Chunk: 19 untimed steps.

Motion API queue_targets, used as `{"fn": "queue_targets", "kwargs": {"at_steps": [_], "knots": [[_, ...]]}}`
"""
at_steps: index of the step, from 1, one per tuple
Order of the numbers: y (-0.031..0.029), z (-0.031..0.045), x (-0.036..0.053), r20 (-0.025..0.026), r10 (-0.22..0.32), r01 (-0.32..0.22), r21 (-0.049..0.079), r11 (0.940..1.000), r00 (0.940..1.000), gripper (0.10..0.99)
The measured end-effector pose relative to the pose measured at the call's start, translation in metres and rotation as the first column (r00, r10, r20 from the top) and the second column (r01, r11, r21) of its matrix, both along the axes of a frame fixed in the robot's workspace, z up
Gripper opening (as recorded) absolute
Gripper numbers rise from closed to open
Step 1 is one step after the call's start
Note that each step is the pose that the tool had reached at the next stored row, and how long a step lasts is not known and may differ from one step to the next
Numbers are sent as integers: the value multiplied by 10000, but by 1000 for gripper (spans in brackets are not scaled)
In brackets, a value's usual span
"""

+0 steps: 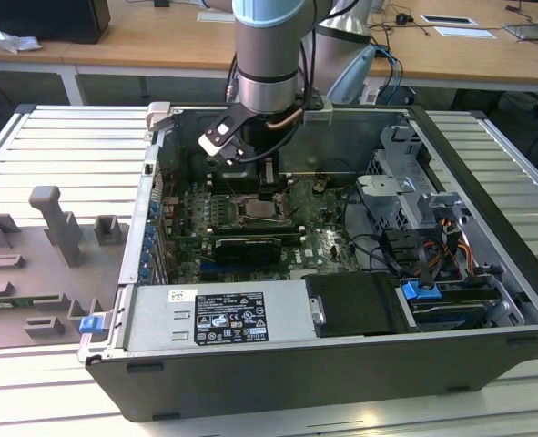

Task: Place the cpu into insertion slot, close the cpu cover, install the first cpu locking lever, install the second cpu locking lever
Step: 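Close the cpu cover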

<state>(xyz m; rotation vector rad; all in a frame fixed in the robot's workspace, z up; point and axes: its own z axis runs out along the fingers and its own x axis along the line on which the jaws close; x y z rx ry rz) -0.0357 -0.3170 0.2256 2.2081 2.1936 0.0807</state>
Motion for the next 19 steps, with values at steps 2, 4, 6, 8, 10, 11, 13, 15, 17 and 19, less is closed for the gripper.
{"fn": "queue_targets", "kwargs": {"at_steps": [2,4,6,8,10,11,13,15,17,19], "knots": [[0,0,18,-1,1,-1,0,10000,10000,106],[0,0,41,-3,1,-1,0,10000,10000,106],[0,0,62,-3,1,-1,0,10000,10000,106],[1,0,77,-10,1,-1,-19,10000,10000,106],[0,0,87,-13,1,-1,-38,10000,10000,106],[0,3,87,-14,0,0,-41,10000,10000,106],[0,32,87,-13,0,0,-39,10000,10000,106],[0,90,88,-13,1,-1,-38,10000,10000,106],[0,149,88,-12,1,-1,-38,10000,10000,106],[0,160,87,-12,1,-1,-37,10000,10000,106]]}}
